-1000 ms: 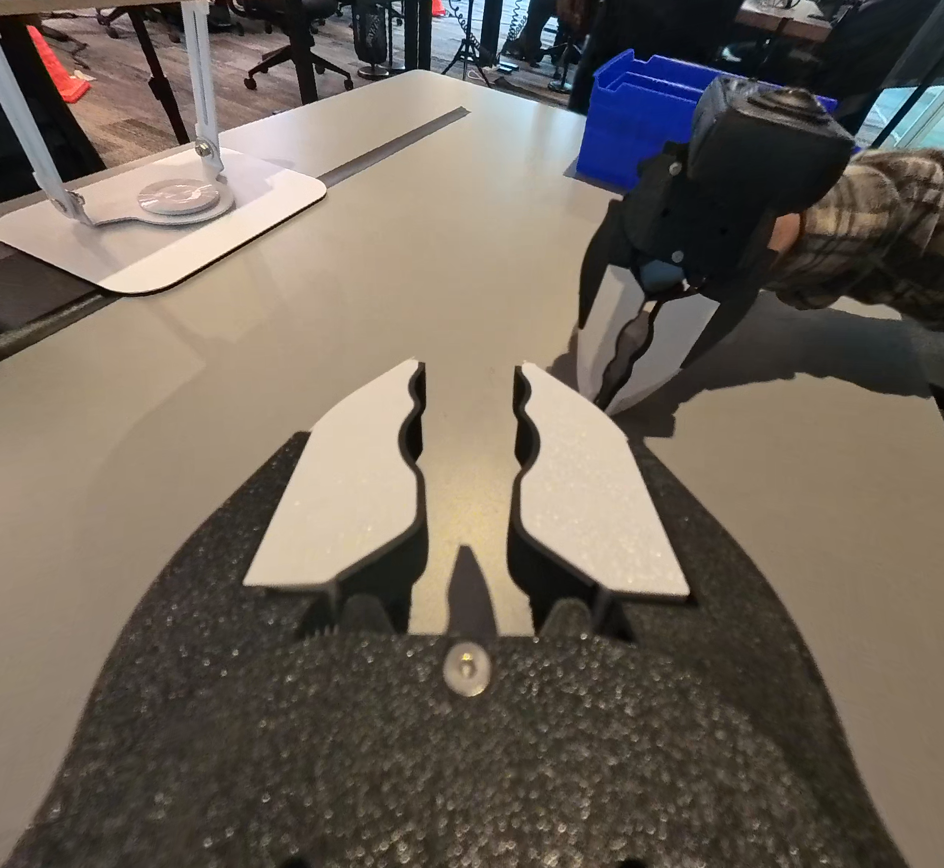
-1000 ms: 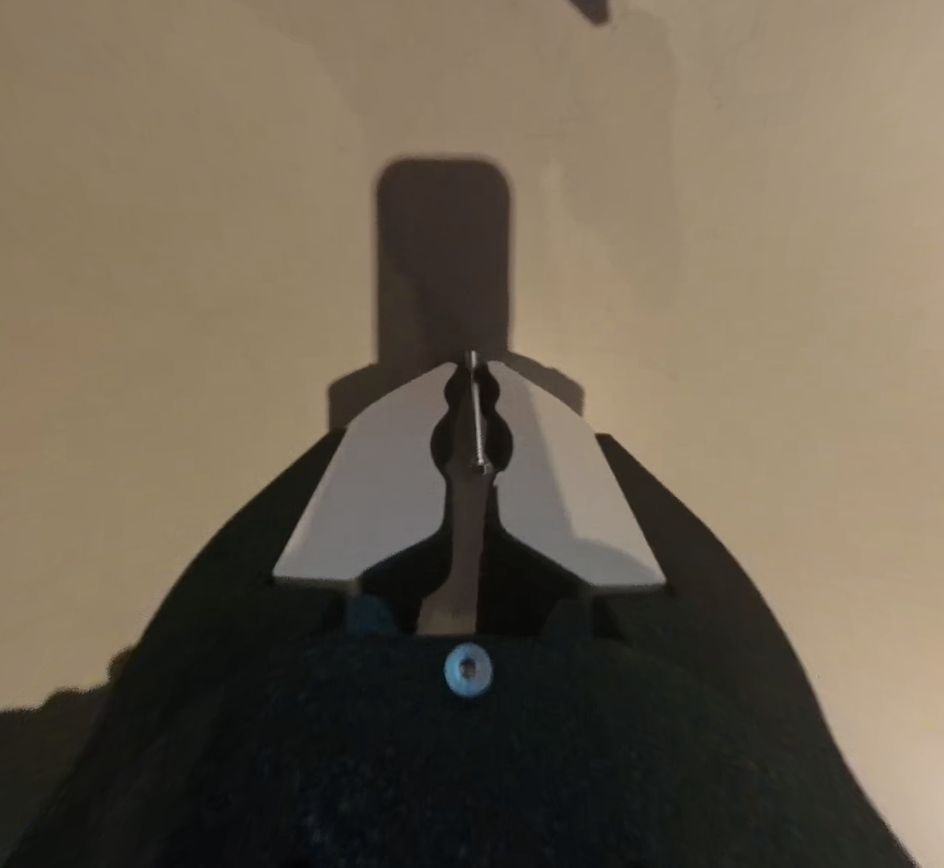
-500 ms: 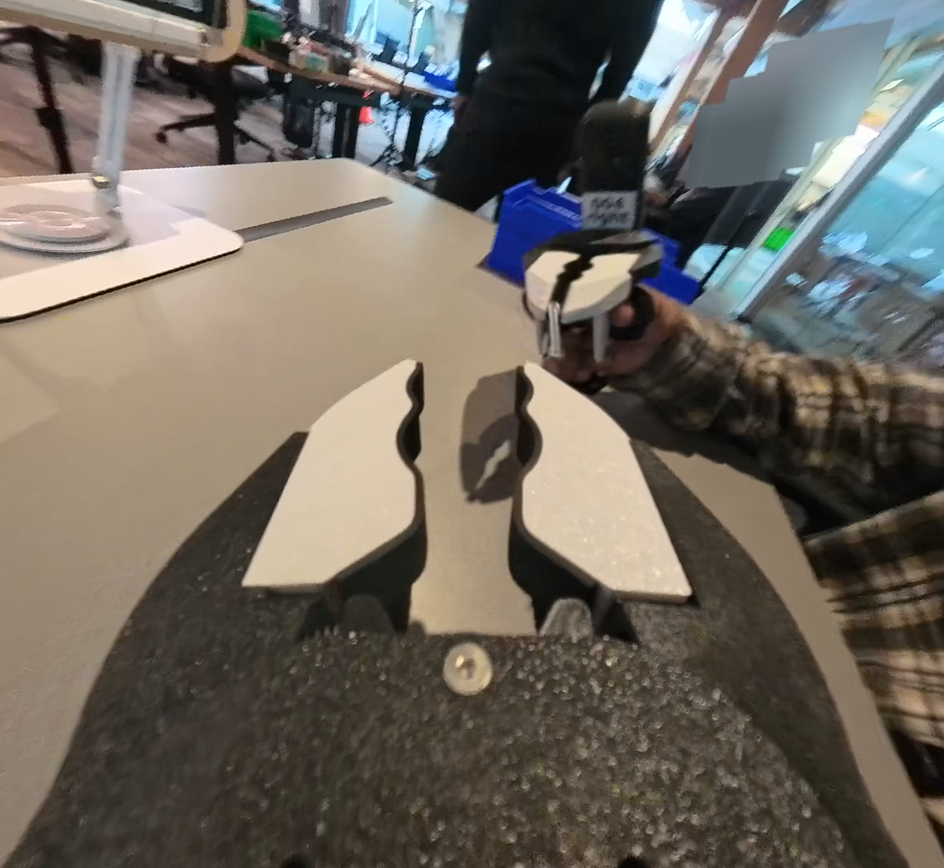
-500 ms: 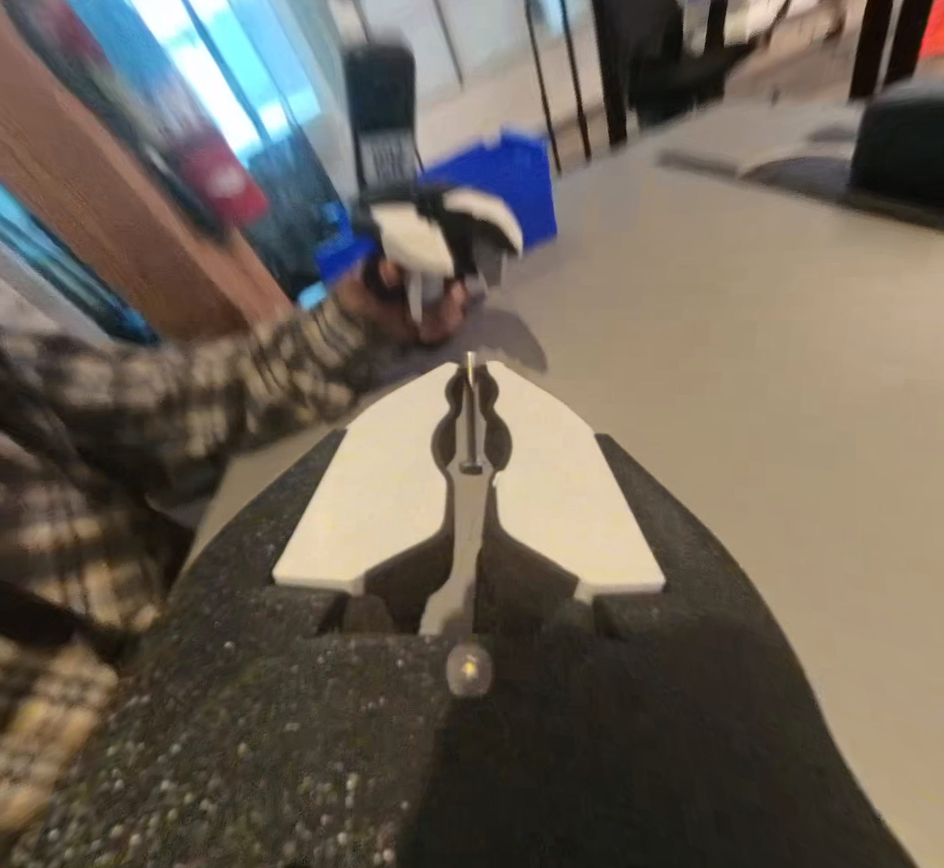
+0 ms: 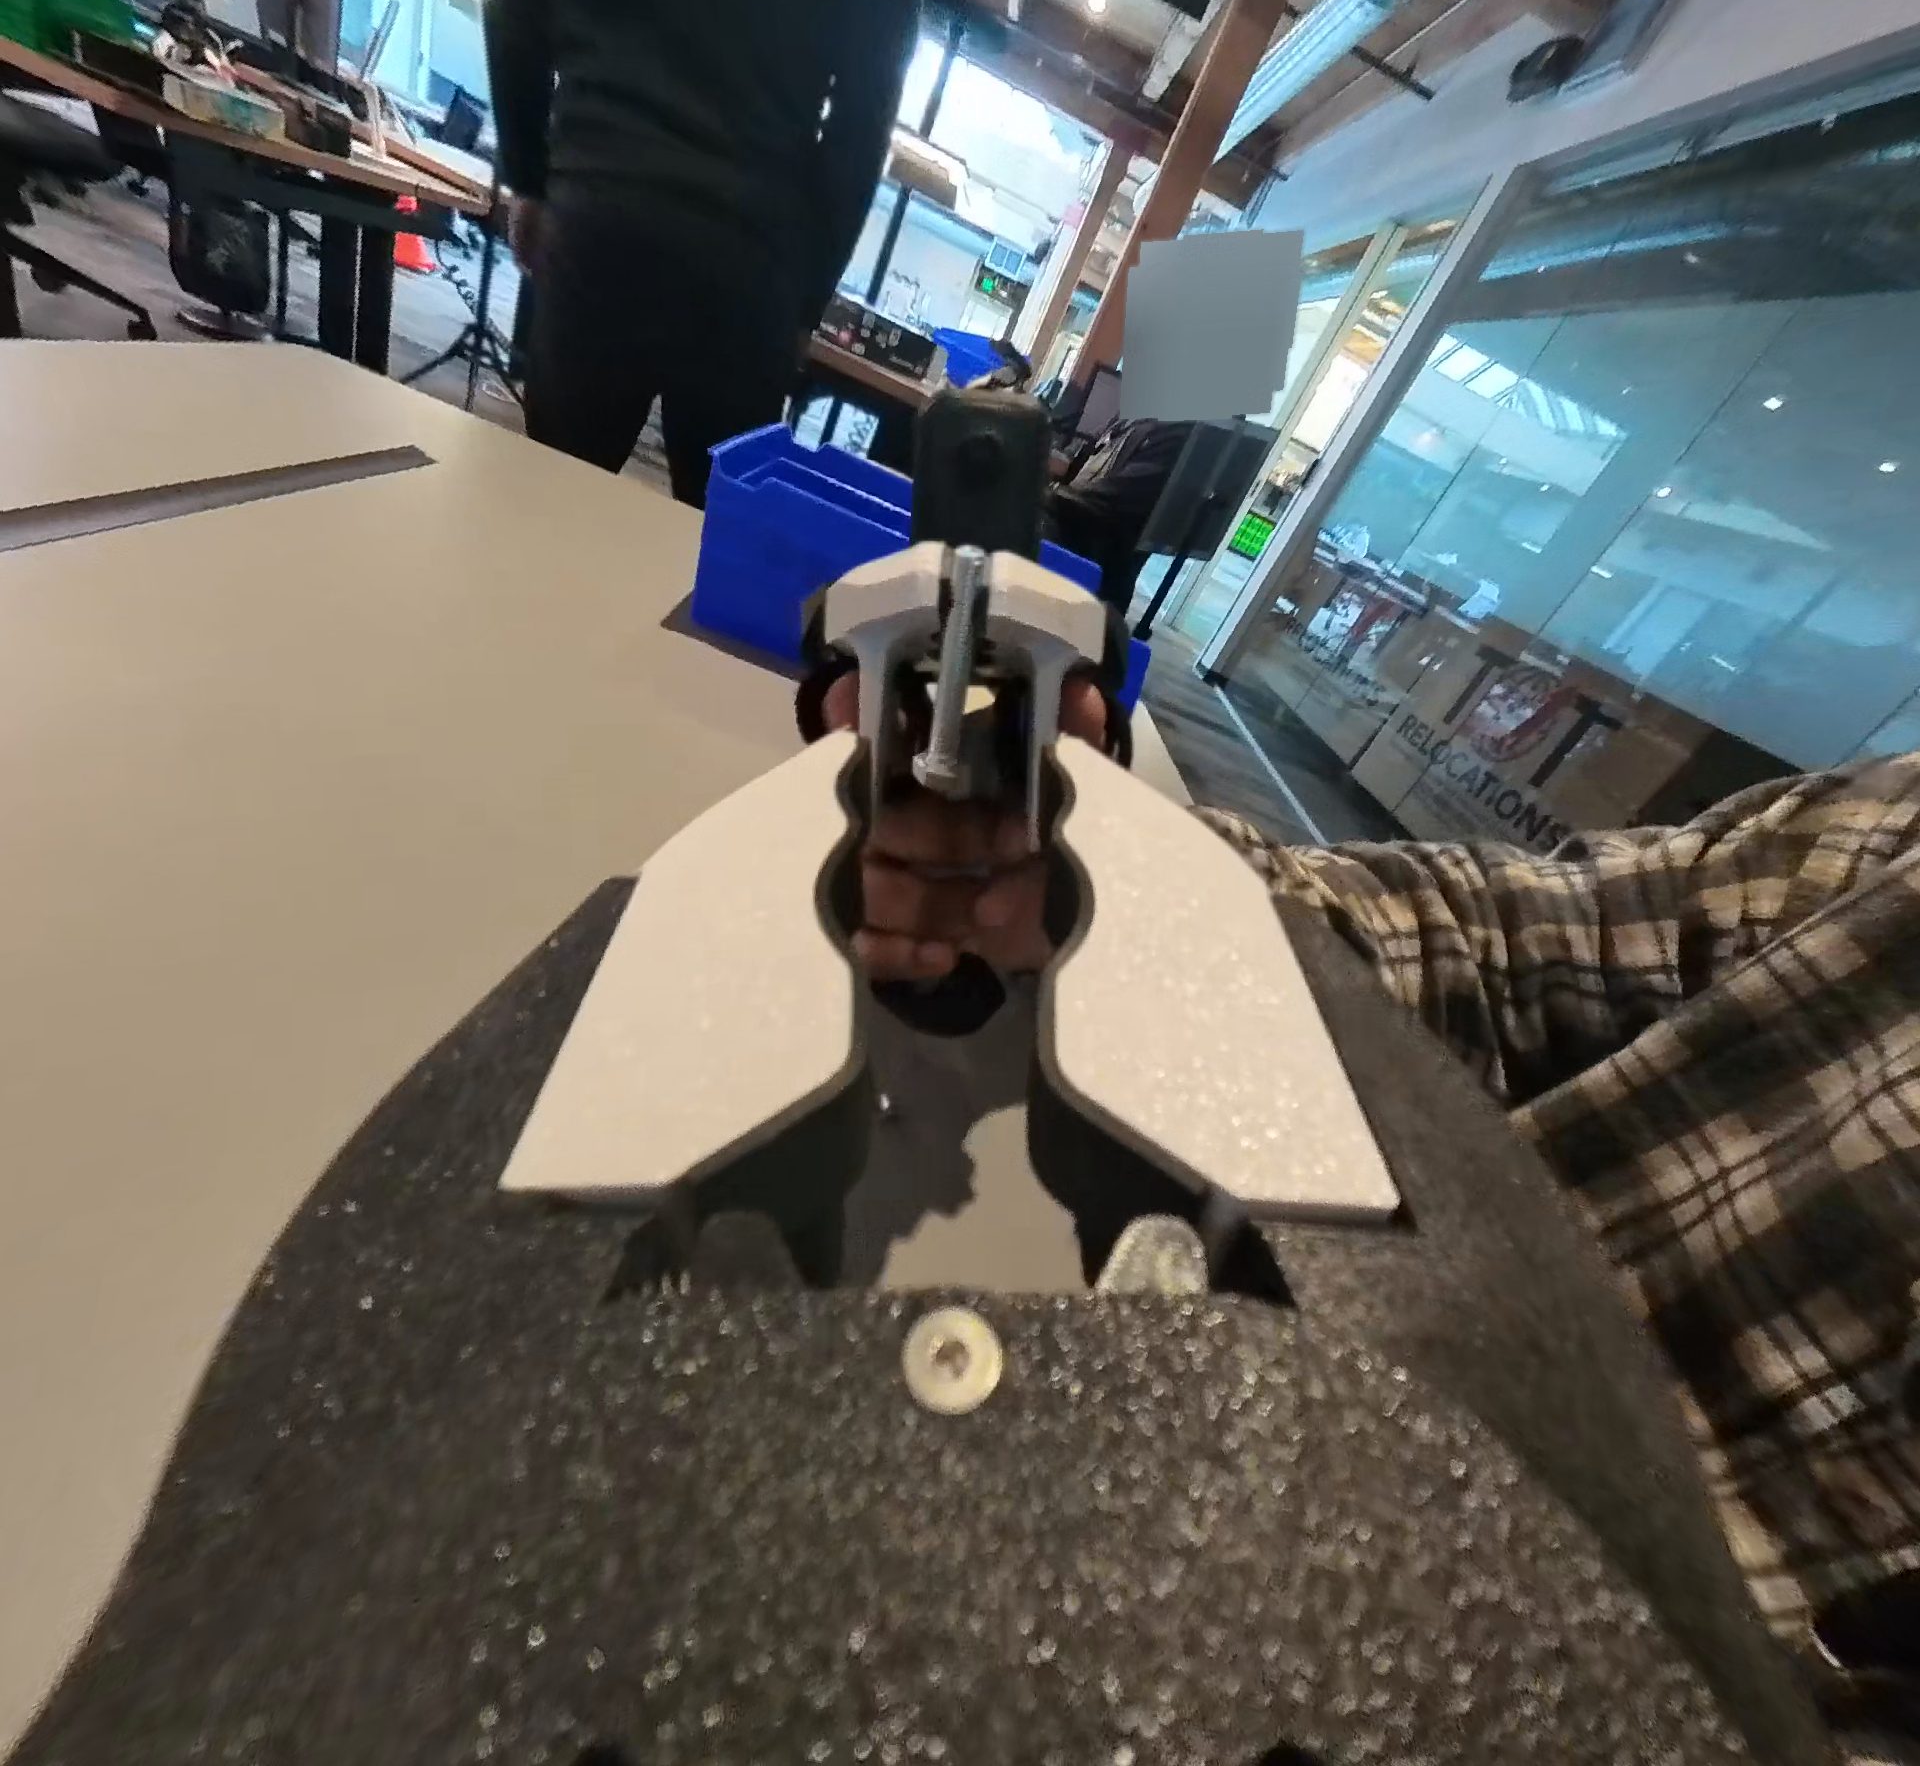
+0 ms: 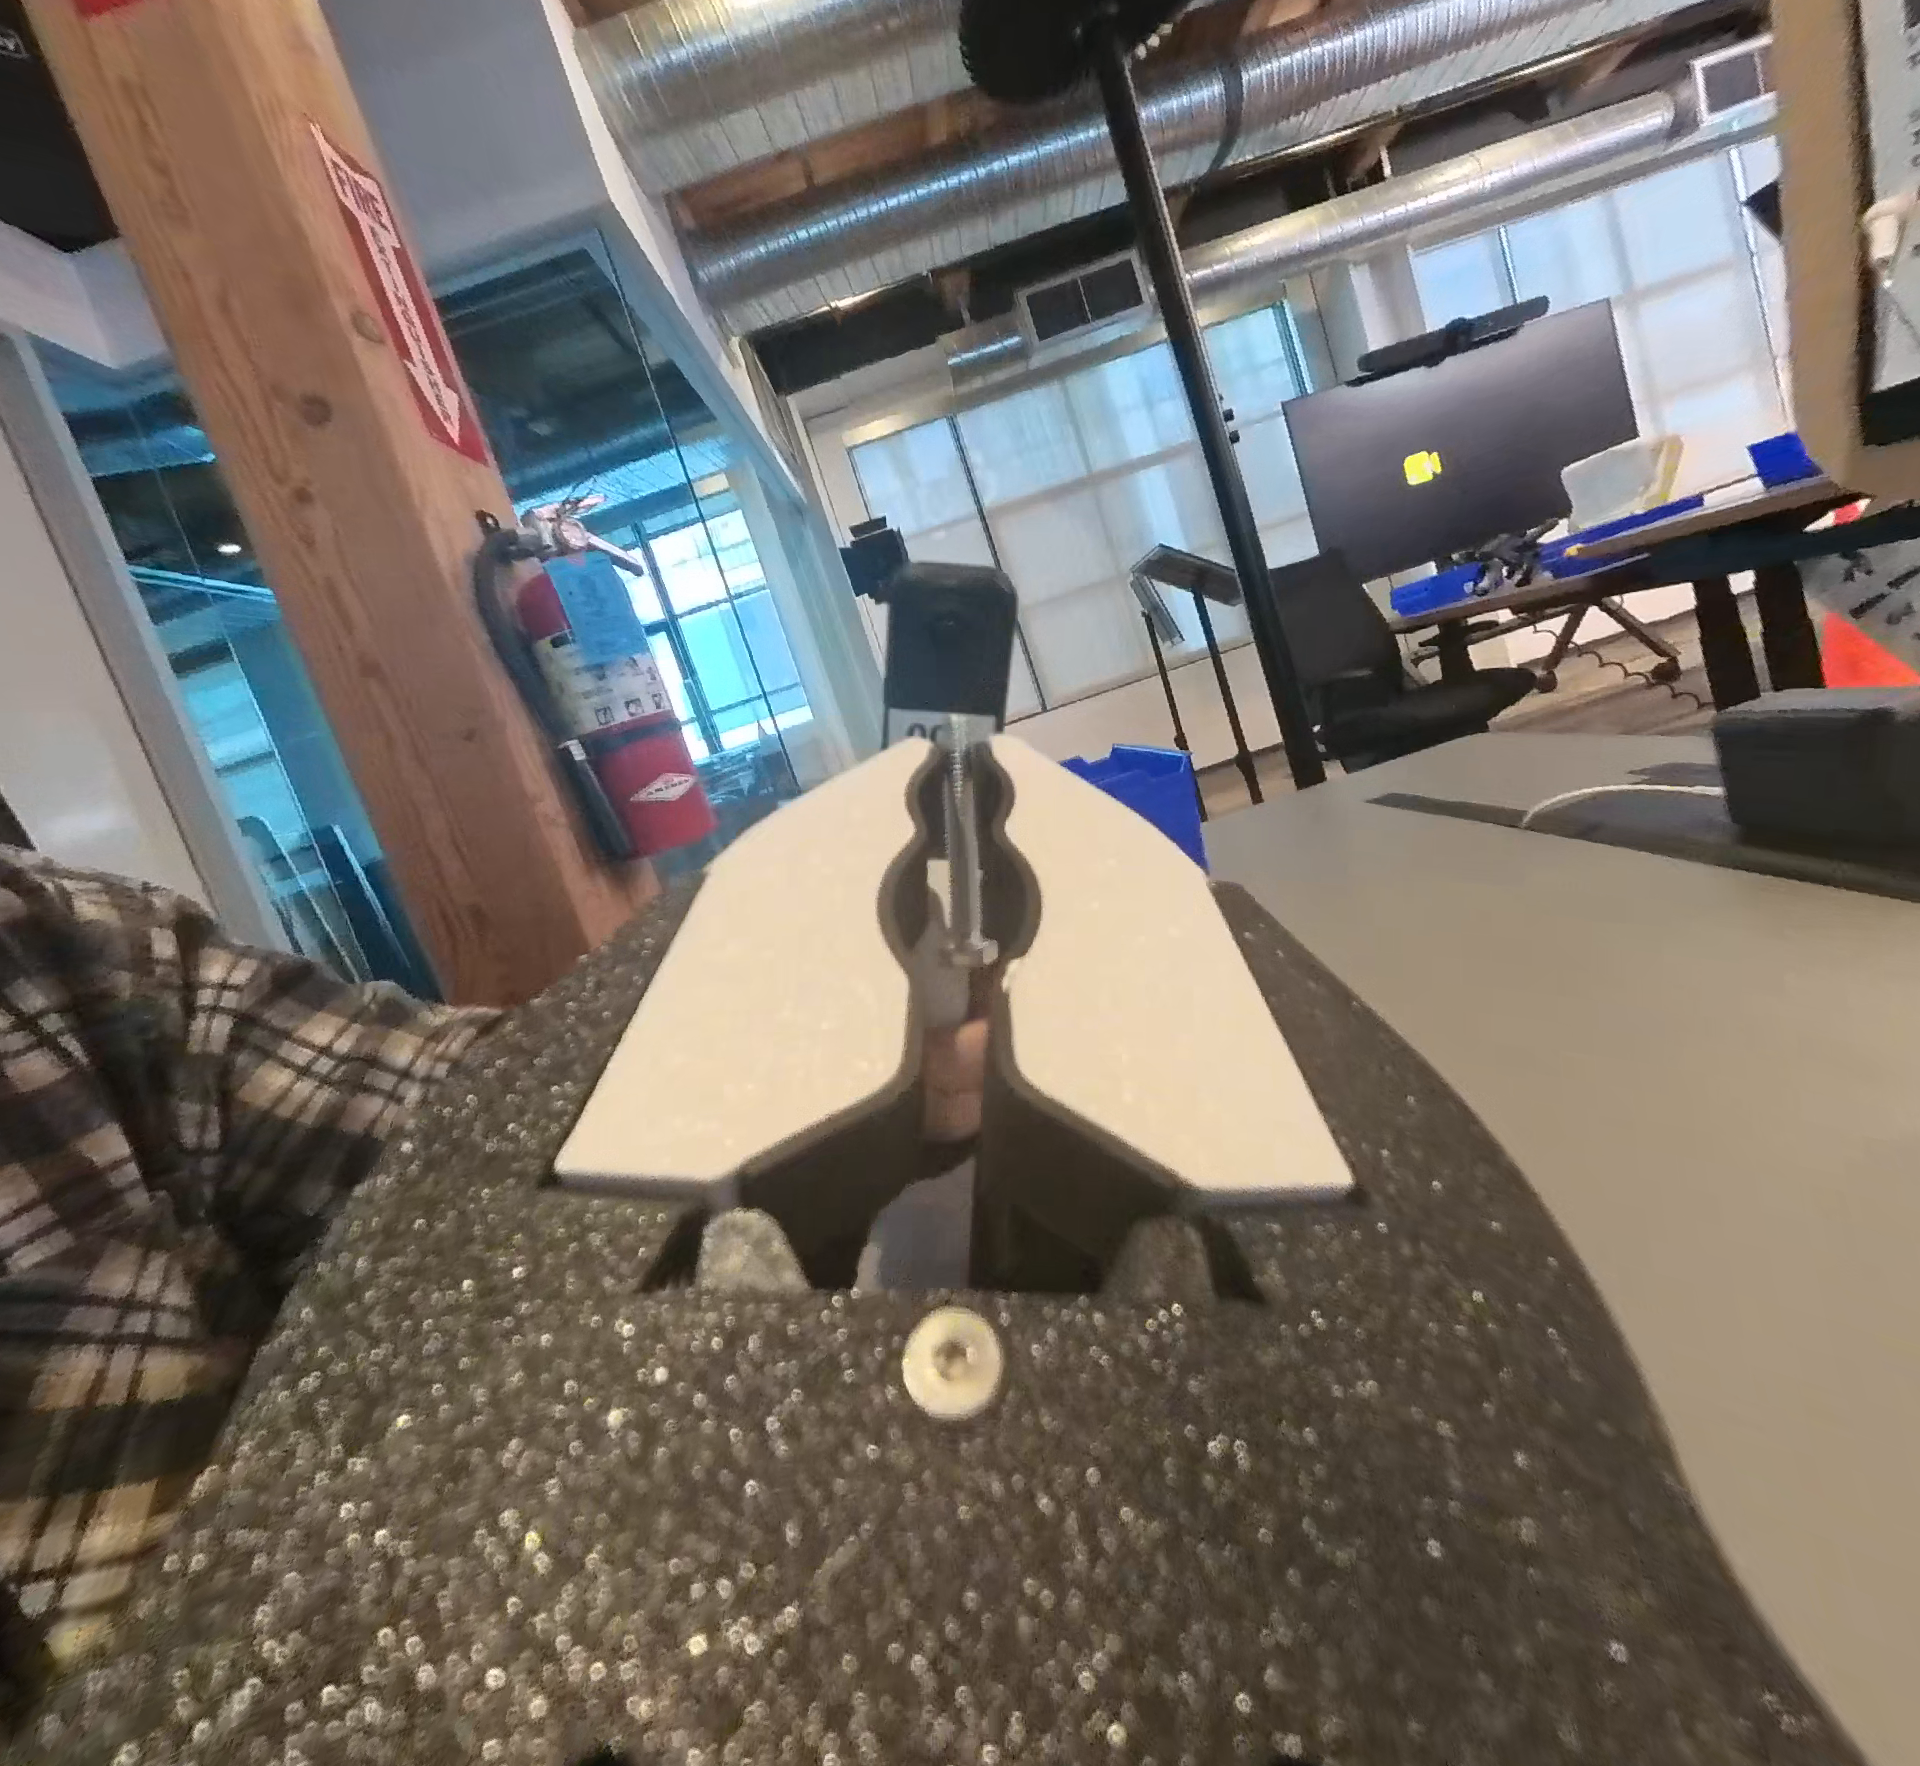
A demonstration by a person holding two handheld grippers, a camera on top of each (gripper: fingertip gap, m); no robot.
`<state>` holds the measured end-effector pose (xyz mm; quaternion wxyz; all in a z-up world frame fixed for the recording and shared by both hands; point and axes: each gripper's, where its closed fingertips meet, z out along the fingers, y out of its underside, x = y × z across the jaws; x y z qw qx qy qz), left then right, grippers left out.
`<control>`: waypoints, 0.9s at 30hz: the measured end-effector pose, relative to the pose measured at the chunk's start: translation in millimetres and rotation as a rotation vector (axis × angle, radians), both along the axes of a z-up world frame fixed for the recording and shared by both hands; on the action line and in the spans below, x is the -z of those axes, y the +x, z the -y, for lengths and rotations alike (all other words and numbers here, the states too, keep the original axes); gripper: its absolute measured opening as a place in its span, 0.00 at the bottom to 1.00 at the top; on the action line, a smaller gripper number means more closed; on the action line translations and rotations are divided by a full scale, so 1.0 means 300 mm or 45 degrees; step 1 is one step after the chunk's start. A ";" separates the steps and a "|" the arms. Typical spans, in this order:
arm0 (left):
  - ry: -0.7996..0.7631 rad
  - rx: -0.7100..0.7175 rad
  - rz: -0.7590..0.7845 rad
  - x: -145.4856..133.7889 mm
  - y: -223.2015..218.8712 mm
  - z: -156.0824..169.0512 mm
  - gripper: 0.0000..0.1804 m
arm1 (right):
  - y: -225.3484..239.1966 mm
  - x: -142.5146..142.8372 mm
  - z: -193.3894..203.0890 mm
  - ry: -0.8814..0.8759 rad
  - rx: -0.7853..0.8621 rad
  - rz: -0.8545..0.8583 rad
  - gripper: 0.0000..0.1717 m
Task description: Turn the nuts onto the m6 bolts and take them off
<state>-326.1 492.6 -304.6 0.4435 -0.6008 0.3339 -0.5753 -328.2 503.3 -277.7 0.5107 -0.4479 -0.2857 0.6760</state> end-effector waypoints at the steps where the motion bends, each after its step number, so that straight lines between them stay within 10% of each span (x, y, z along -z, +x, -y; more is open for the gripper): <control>1: -0.001 -0.001 0.014 0.003 0.006 0.002 0.16 | -0.005 0.000 0.005 0.002 -0.007 -0.008 0.03; 27: 0.068 0.012 -0.029 0.038 0.038 0.041 0.06 | -0.042 0.012 0.053 0.028 -0.072 0.000 0.03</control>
